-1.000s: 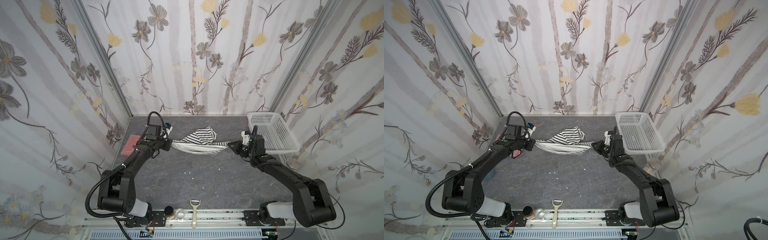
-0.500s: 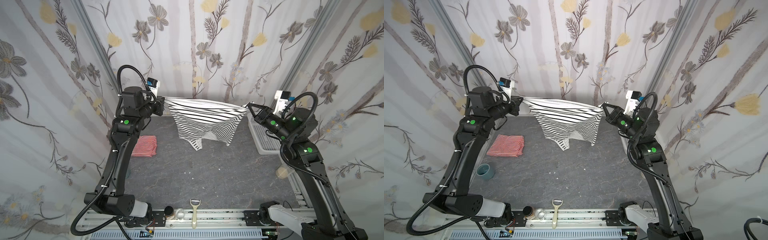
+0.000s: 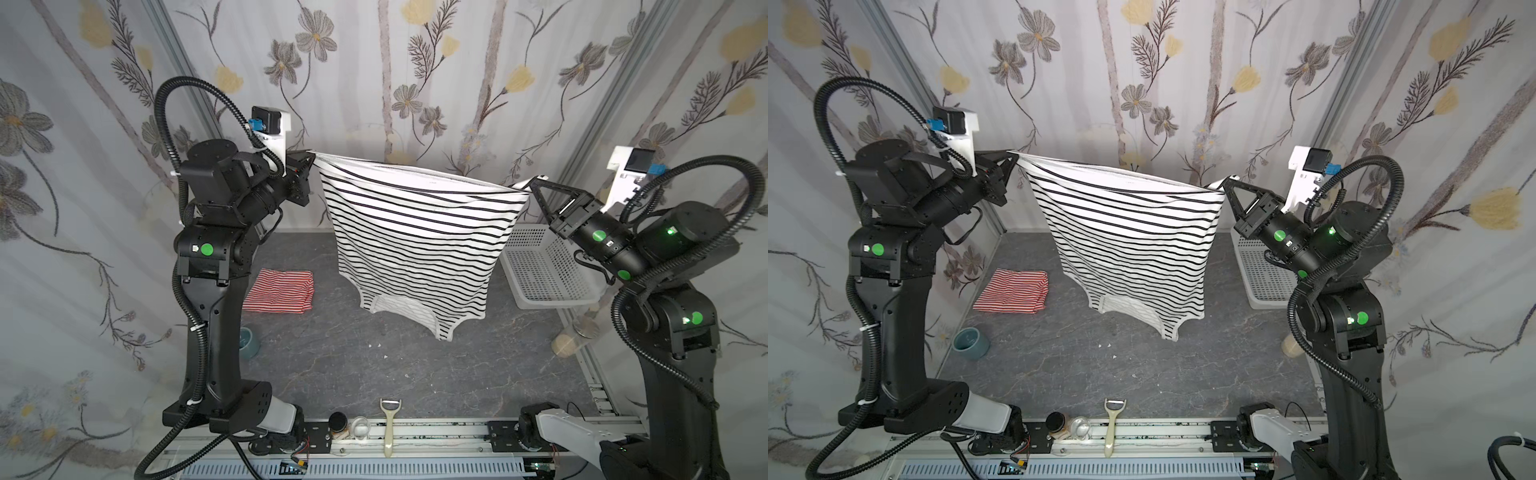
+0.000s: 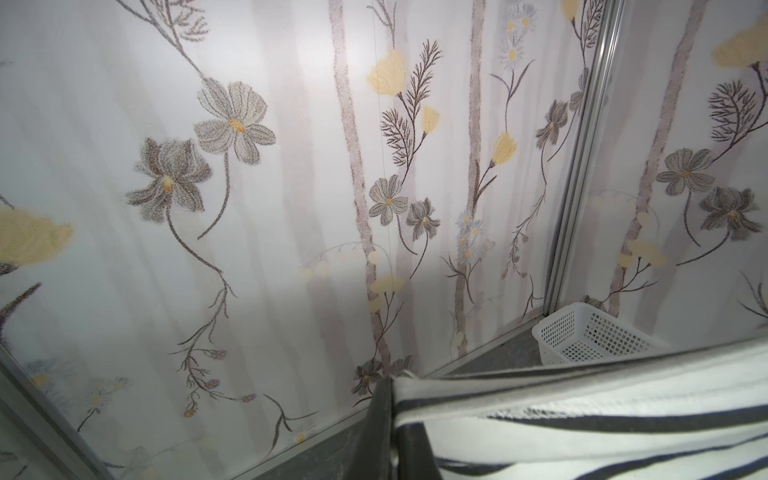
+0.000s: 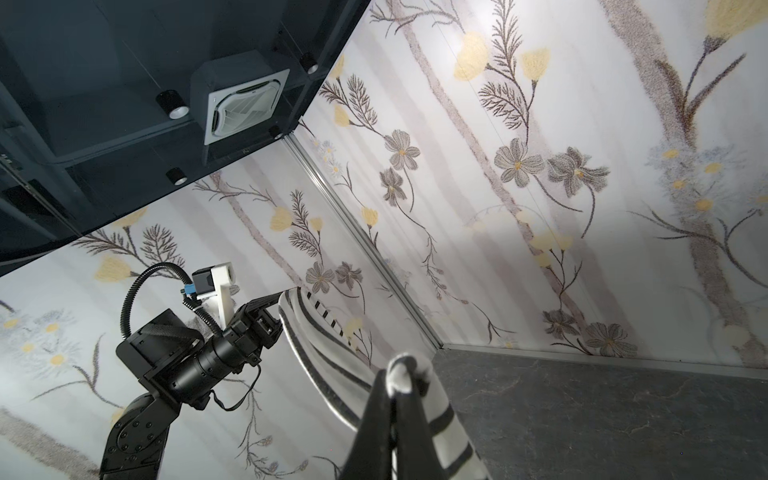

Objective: Fold and stack the tank tops
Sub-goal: 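Lift the shirt high with both grippers, stretching it between them, then swing the stretched shirt away from the robot with both grippers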

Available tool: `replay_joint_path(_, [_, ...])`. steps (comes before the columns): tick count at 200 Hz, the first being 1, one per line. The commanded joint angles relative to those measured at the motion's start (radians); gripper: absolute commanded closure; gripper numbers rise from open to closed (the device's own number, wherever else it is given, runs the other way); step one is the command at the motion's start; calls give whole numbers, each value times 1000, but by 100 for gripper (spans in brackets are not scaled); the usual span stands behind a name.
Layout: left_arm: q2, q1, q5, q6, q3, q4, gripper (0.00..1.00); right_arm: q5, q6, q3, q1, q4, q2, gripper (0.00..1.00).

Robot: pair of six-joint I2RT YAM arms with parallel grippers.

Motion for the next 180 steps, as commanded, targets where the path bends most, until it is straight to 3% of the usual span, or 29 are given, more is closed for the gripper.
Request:
replay_joint_path(1, [63,1,-67,52,3,-12,100,-70,9,29,-26,-20,87,100])
replay_joint_path(46, [296,5,-72,137,39,13,100,-226,74,45,-92,124,323,100])
replay_joint_path(61, [418,20,-77,139,138,17,100,-286,121,60,-127,212,408,100])
replay_joint_path(92, [598,40,-98,133,377,17,100,-350,163,237,-171,224,587,100])
replay_joint_path(144, [584,67,-42,91,426,34,100,-439,286,411,-200,299,691,100])
replay_joint_path(164, [552,80,-1,103,345,36,100,-428,225,380,-193,242,694,100])
replay_joint_path(180, [517,82,14,134,213,36,100,-446,213,228,-192,305,665,100])
